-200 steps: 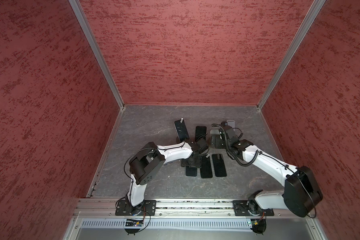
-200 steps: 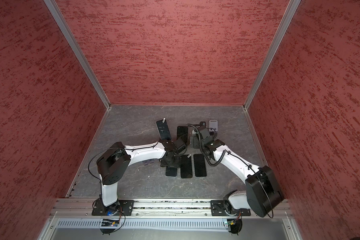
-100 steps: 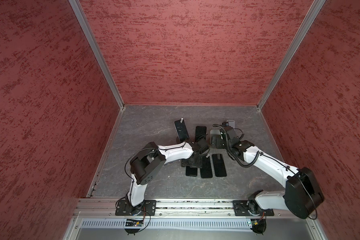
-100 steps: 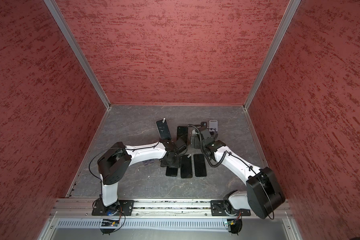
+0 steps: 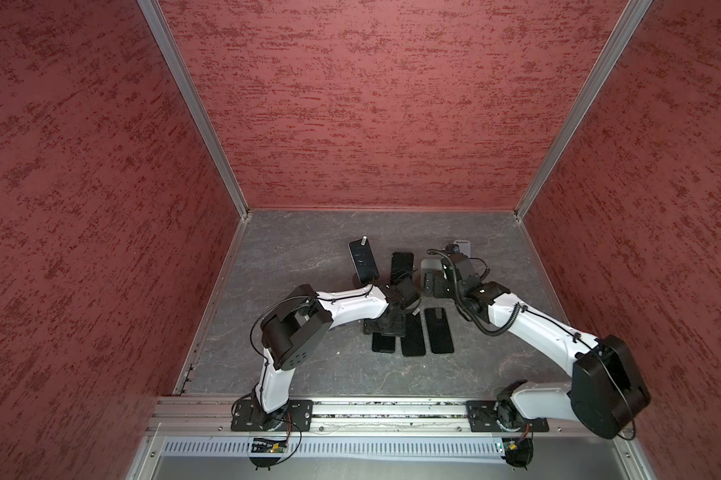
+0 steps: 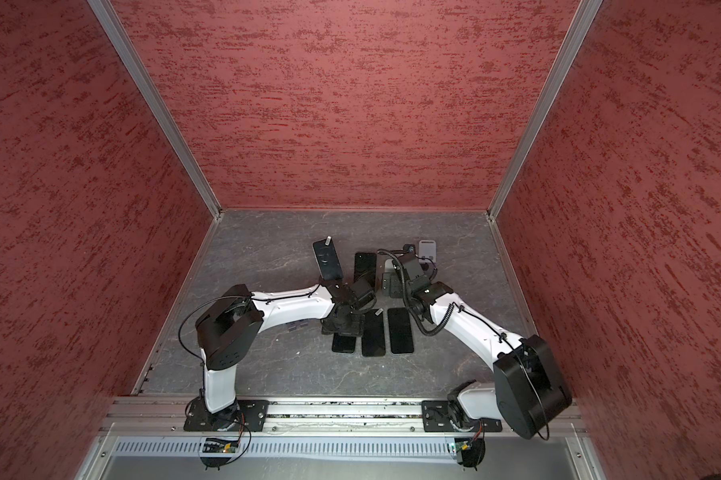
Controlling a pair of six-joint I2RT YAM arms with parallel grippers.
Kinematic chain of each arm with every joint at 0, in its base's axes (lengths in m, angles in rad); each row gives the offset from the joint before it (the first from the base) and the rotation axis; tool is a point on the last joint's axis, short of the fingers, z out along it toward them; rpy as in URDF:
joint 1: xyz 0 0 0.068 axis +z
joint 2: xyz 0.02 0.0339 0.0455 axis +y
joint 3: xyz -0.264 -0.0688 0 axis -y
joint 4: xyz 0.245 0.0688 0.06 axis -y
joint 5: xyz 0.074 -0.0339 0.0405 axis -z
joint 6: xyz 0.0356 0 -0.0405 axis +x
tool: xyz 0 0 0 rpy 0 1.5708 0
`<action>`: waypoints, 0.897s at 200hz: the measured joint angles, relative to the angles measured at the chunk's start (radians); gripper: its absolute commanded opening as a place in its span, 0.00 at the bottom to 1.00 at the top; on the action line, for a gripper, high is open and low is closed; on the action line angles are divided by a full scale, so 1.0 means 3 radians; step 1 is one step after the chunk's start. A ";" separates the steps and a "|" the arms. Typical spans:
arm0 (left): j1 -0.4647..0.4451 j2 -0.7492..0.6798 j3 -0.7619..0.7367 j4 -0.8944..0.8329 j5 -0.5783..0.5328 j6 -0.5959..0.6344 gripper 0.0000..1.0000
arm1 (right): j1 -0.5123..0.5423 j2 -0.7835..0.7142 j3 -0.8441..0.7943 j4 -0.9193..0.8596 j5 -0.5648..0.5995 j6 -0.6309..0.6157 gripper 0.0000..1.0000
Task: Remove the phone from the phone stand
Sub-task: 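Lower the held phone flat beside the other phones and open the left gripper, then raise the left gripper and move it back over the empty small stand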
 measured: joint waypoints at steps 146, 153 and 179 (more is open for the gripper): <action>-0.0289 -0.0591 -0.0238 0.0327 -0.0891 0.0065 0.83 | -0.0006 -0.0164 0.0000 -0.0064 0.0000 0.0000 0.99; -0.0306 -0.0643 -0.0271 0.0343 -0.0959 0.0060 0.83 | -0.0006 -0.0164 0.0000 -0.0066 0.0000 0.0000 0.99; -0.0334 -0.0865 -0.0453 0.0374 -0.1227 -0.0034 0.83 | -0.0006 -0.0164 0.0000 -0.0075 -0.0001 0.0001 0.99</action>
